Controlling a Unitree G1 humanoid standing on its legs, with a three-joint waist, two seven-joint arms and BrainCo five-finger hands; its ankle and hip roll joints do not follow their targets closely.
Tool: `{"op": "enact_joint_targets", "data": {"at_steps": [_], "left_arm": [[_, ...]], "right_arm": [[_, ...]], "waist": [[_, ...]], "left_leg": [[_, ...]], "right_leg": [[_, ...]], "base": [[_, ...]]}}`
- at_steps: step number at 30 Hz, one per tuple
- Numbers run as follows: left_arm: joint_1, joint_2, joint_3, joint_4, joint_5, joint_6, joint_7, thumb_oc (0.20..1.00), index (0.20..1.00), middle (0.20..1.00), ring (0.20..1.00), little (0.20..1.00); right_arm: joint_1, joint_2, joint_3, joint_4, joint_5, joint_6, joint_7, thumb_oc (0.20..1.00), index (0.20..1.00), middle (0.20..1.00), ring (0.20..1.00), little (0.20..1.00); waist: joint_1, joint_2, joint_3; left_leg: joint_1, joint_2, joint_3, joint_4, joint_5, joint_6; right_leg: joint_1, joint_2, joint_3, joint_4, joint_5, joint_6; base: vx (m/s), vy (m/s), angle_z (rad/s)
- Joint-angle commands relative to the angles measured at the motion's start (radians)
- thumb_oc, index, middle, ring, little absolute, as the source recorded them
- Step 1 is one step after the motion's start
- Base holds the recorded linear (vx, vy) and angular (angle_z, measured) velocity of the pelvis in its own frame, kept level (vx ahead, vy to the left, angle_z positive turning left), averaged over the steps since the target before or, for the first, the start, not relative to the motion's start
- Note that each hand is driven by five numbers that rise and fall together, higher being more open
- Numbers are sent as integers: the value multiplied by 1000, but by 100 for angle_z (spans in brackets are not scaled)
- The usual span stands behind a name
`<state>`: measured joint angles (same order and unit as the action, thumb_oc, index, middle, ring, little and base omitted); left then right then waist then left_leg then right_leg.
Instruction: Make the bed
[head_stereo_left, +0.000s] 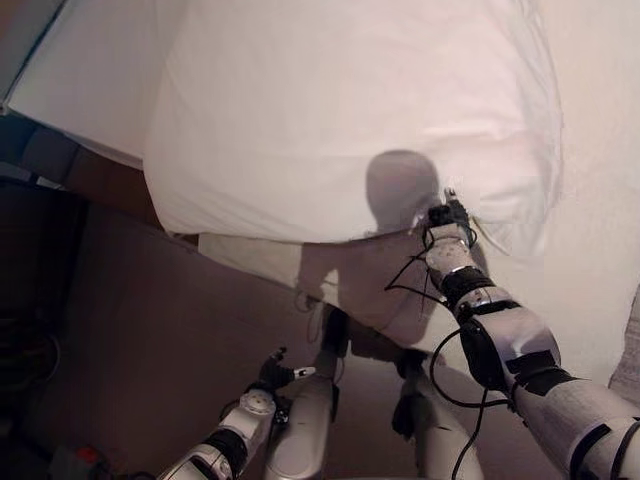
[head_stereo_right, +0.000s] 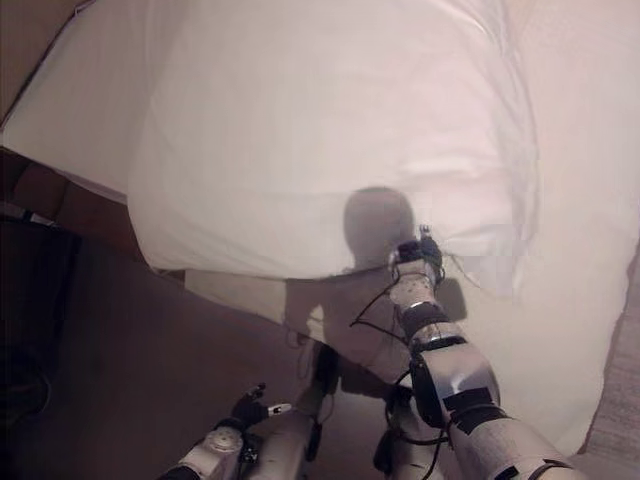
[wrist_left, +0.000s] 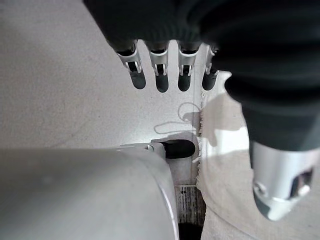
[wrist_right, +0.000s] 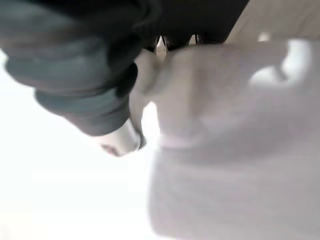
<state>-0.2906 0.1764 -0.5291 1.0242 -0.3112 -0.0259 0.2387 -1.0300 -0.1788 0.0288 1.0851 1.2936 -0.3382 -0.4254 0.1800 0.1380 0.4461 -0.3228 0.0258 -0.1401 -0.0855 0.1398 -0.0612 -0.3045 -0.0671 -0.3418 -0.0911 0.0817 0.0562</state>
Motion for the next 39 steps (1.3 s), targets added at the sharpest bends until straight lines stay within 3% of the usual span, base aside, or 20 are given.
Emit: {"op": "enact_joint_targets", "data": {"at_steps": [1,8,14,17,20,28,32,39], "left_arm": [[-22,12,-33,-17,-49,-29,26,1000,1000,1000,1000,1000],[16,57,-8,-244,-121,-75,0,1000,1000,1000,1000,1000],[31,105,23,-415,-183,-94,-17,1000,1000,1000,1000,1000],[41,127,45,-531,-256,-94,-29,1000,1000,1000,1000,1000],[34,123,61,-649,-421,-90,-41,1000,1000,1000,1000,1000],[0,70,-62,-686,-846,-5,-82,1000,1000,1000,1000,1000],[-20,20,-66,-634,-959,8,-76,1000,1000,1000,1000,1000],[-117,-111,25,-540,-1125,-91,45,1000,1000,1000,1000,1000]], "right_arm": [[-45,-51,52,-140,-156,-55,7,200,200,200,200,200],[20,-132,109,-287,-382,6,-38,200,200,200,200,200],[39,-178,140,-337,-458,53,-33,200,200,200,200,200],[51,-199,160,-368,-502,86,-29,200,200,200,200,200],[64,-207,191,-384,-529,133,-4,200,200,200,200,200],[59,-127,270,-371,-468,207,57,200,200,200,200,200],[95,-90,297,-411,-450,215,68,200,200,200,200,200],[196,-41,307,-561,-425,190,39,200,200,200,200,200]], "waist": [[-12,-49,5],[-37,-58,-19],[-53,-78,-49],[-63,-89,-68],[-81,-103,-91],[-123,-123,-129],[-137,-134,-144],[-166,-147,-168]], "left_leg": [[29,-81,31,-2,-32,7],[86,-85,55,-2,-53,20],[131,-87,85,-2,-71,37],[159,-88,101,-2,-82,47],[189,-87,118,-2,-91,57],[241,-76,170,4,-109,66],[248,-72,177,-1,-107,63],[235,-72,165,-2,-103,55]], "right_leg": [[85,-59,116,4,10,75],[123,-65,142,5,17,80],[142,-63,178,7,18,82],[156,-60,200,9,17,82],[170,-55,222,10,16,81],[184,-39,283,12,20,81],[187,-34,292,10,19,80],[181,-36,276,8,23,80]], "base": [[-2,32,1],[-12,42,2],[-17,55,-22],[-10,30,-26],[-16,11,-23],[-6,11,-24],[-4,-18,-21],[-13,-21,0]]}}
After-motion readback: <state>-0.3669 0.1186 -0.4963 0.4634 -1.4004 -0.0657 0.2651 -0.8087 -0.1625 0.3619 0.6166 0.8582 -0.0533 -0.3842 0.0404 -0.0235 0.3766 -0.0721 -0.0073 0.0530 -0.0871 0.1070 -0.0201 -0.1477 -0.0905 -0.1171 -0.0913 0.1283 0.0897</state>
